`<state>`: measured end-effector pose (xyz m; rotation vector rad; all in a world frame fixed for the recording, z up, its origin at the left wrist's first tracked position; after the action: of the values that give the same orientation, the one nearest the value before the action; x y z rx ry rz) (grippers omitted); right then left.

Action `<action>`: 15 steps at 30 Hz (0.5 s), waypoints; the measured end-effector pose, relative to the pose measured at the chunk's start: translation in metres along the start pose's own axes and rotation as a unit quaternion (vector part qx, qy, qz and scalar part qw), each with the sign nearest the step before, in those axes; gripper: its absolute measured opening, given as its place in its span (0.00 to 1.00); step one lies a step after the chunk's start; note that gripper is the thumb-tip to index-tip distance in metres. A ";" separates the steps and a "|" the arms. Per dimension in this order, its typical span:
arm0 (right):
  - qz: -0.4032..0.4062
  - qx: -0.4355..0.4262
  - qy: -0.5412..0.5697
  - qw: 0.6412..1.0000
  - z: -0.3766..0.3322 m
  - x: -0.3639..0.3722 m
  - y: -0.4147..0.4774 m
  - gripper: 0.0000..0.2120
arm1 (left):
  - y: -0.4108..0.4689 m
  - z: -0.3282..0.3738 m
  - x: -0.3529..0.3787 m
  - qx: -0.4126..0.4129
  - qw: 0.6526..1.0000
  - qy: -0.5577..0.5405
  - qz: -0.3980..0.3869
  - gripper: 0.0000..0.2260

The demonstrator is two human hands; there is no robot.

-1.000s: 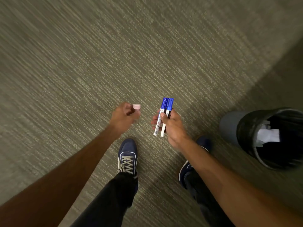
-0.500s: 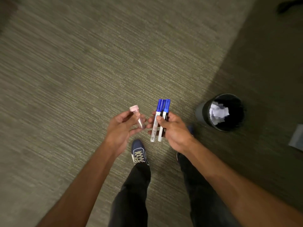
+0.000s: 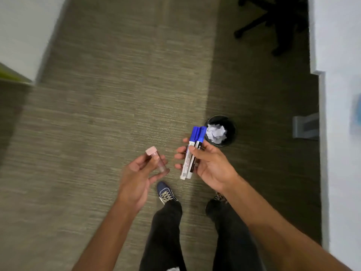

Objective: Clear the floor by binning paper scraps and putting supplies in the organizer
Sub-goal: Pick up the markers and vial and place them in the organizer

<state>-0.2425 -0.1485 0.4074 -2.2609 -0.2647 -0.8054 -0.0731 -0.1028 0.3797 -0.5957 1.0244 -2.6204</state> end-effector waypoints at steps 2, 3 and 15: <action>-0.001 -0.018 0.021 1.000 -0.026 -0.003 -0.030 0.16 | -0.020 0.007 0.034 -0.004 1.000 0.018 -0.024 0.11; 0.000 -0.026 0.030 0.999 -0.040 -0.006 -0.045 0.16 | -0.029 0.010 0.052 -0.005 0.999 0.025 -0.035 0.12; 0.054 -0.171 -0.006 0.984 -0.196 -0.107 -0.224 0.14 | -0.107 -0.002 0.293 0.020 0.980 0.061 -0.188 0.14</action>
<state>-0.5094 -0.1153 0.5746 -2.5740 -0.0055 -0.8305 -0.3425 -0.1381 0.5338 -0.6850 0.9692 -3.0315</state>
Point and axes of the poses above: each hand's wrist, its own y-axis towards the middle knuckle, its own x-axis out of the palm, z = x × y, the point moved 10 cm from there along y, towards the middle knuckle, and after that the axes turned 3 degrees about -x, right-handed, at the moved point
